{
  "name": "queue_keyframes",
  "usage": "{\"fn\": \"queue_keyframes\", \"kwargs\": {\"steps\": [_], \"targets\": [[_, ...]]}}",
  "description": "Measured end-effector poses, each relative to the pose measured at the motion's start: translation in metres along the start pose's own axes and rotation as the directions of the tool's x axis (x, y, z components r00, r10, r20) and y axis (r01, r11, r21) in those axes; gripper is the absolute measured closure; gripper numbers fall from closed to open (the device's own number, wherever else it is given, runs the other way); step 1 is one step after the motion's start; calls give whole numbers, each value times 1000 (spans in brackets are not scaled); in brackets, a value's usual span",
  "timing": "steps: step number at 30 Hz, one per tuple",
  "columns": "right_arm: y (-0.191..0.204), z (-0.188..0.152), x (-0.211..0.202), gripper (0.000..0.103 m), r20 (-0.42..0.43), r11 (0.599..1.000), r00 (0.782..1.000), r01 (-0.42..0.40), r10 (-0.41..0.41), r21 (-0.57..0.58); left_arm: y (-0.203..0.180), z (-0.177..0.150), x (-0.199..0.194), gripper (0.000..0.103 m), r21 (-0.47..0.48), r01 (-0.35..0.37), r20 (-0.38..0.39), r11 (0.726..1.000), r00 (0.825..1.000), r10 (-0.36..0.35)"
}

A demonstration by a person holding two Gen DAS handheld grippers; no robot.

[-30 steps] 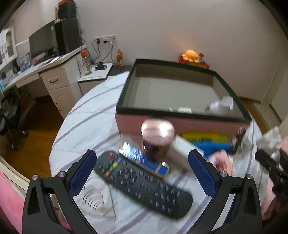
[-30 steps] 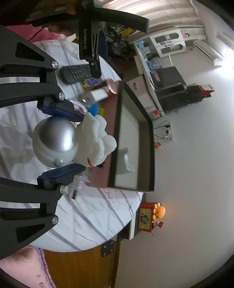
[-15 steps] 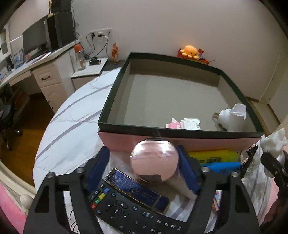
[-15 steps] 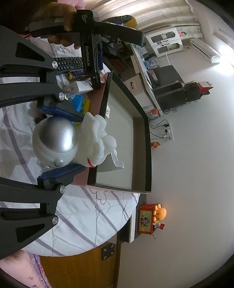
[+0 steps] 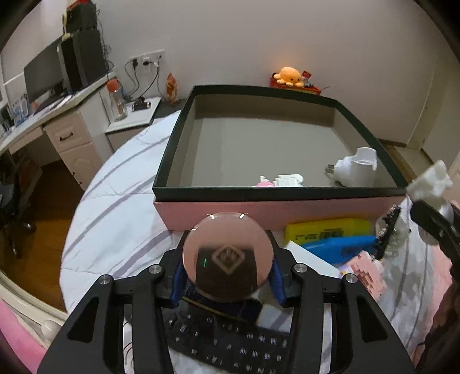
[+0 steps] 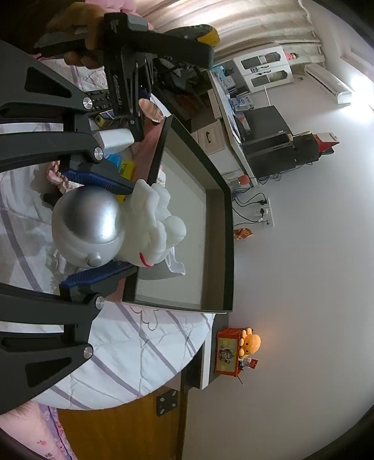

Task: Organize rigid objects
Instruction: 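Grasp the rose-gold cup with the left gripper while the right gripper holds the silver ball, then lower the rose-gold cup and silver ball into the pink box and release both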

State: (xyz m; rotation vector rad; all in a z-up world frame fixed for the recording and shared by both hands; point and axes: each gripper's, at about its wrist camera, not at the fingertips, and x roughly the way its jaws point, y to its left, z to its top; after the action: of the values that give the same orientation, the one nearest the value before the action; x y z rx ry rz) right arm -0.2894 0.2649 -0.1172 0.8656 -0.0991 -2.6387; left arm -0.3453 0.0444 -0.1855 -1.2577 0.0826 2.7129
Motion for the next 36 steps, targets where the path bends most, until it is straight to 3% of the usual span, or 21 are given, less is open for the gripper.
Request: {"fn": "queue_keyframes", "kwargs": {"steps": [8,19,28,36], "targets": [[11,5,-7,54,15,1000,1000,-2,2,-16,10,1,-41,56,-4,-6,81,1000,997,6],[36,23,-29,54,83,997,997,-5,12,-81,10,14,-91,56,18,4,211,1000,978,-8],[45,48,-24,54,109,992,994,-6,20,-126,11,39,-101,56,32,25,250,999,968,-32],[41,70,9,54,74,988,997,6,6,-154,13,74,-73,56,47,30,228,998,973,-40]]}}
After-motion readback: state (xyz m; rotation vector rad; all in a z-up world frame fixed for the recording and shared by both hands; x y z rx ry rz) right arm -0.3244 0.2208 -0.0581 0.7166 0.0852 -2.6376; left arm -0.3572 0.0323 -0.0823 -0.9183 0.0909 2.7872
